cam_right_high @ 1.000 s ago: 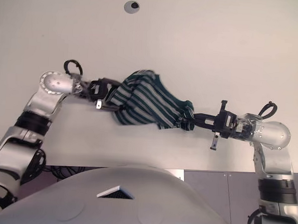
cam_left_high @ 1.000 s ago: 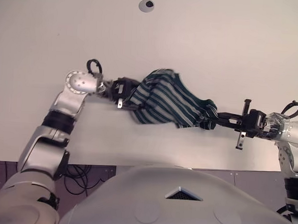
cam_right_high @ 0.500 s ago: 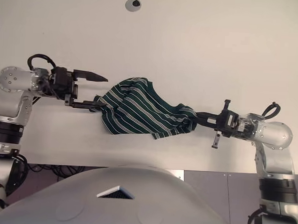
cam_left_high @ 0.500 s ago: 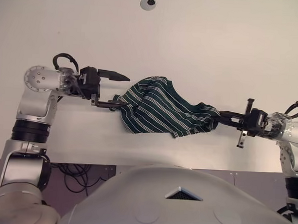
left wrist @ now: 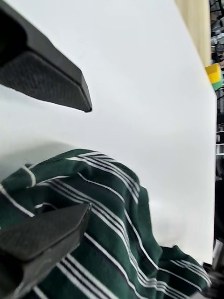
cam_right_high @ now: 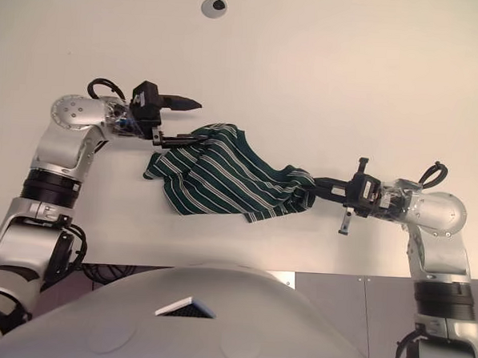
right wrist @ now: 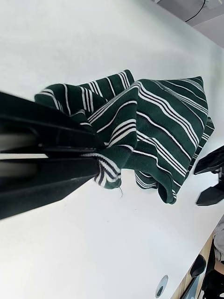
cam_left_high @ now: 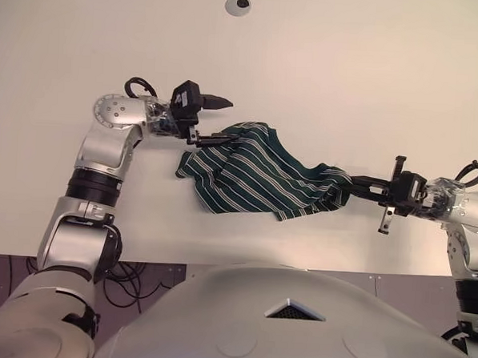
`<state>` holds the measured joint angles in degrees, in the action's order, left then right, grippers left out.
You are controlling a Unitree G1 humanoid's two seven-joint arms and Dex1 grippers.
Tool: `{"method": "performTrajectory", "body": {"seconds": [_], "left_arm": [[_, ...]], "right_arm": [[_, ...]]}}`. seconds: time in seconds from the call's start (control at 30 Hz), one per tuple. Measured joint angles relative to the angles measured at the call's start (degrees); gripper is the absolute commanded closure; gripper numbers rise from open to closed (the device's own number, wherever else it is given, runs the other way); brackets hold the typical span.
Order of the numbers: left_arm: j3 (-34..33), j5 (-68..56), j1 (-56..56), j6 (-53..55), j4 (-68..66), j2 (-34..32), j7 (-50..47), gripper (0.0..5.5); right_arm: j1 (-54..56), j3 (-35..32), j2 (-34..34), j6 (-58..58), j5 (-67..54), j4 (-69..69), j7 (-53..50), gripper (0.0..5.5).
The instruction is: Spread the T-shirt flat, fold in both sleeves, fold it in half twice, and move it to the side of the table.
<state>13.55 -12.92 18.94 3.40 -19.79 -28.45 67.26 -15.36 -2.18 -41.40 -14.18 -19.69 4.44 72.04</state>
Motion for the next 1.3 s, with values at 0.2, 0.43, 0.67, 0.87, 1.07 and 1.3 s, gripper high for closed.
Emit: {"method": "performTrajectory", "body": {"seconds": [0.2, 0.43, 0.67, 0.87, 1.07, 1.3], "left_arm": [[1.34, 2.97, 1.15, 5.87, 0.17, 0.21, -2.86, 2.12], [2.07, 4.42, 1.15, 9.3, 2.62, 0.18, -3.4, 3.04], [2.07, 4.38, 0.88, 11.6, 4.97, -0.11, -2.16, 3.98], [2.58, 4.41, 0.7, 12.1, 5.51, -0.79, -0.78, 4.79], [2.99, 4.46, 0.27, 12.12, 5.59, -0.97, -0.33, 5.49], [-1.22, 3.74, 1.51, 4.87, 4.09, 1.63, -6.07, 5.49]], "right_arm": [[0.02, 0.24, 0.03, -0.68, 0.12, -0.05, -1.05, 5.5], [0.07, 0.6, 0.03, -0.73, 0.23, -0.05, -1.84, 5.5], [0.12, 0.62, 0.02, -0.73, 0.31, 0.03, -2.33, 5.5], [0.11, 0.61, 0.02, -0.72, 0.31, 0.17, -2.47, 5.5], [0.16, 0.6, 0.02, -0.69, 0.3, 0.39, -2.83, 5.5], [3.04, -0.89, 0.79, -1.05, 0.49, -0.1, -7.91, 5.5]]}}
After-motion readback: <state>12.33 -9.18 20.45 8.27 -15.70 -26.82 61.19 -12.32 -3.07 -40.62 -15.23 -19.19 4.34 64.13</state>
